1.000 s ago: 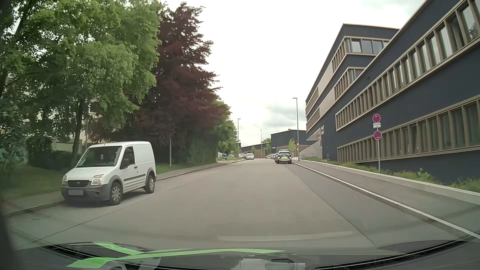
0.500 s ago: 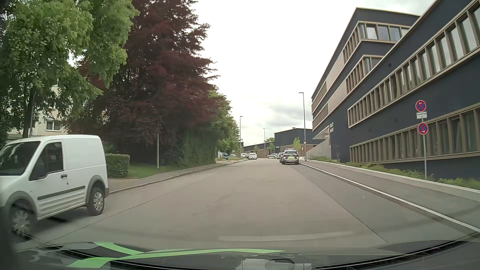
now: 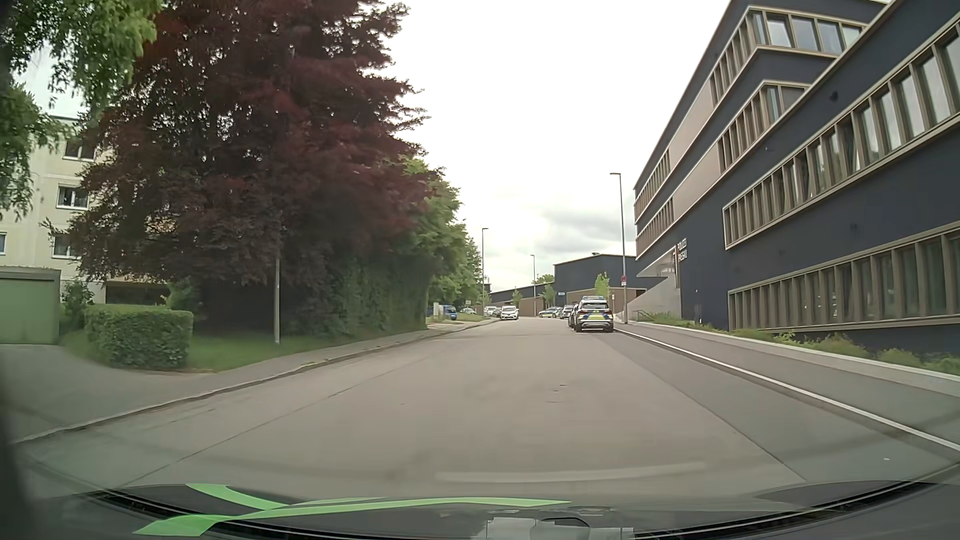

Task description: Follow the waypoints while adhering to traffic rules and regulations

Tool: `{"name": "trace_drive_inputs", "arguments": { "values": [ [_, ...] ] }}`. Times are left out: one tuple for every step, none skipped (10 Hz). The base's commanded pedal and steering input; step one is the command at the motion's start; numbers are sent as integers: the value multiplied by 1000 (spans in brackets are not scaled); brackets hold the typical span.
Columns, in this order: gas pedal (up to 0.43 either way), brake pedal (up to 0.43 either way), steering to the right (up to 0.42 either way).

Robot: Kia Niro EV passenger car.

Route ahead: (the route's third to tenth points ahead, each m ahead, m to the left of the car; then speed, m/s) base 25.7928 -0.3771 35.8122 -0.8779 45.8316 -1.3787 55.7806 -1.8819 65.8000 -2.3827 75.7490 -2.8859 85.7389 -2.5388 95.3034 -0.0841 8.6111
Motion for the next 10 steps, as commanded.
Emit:
{"name": "trace_drive_inputs", "arguments": {
  "values": [
    [150, 0, -5],
    [150, 0, 0],
    [150, 0, 2],
    [150, 0, 2],
    [150, 0, 2],
    [150, 0, 2],
    [150, 0, 3],
    [150, 0, 6],
    [138, 0, 10],
    [138, 0, 12]
  ]
}}
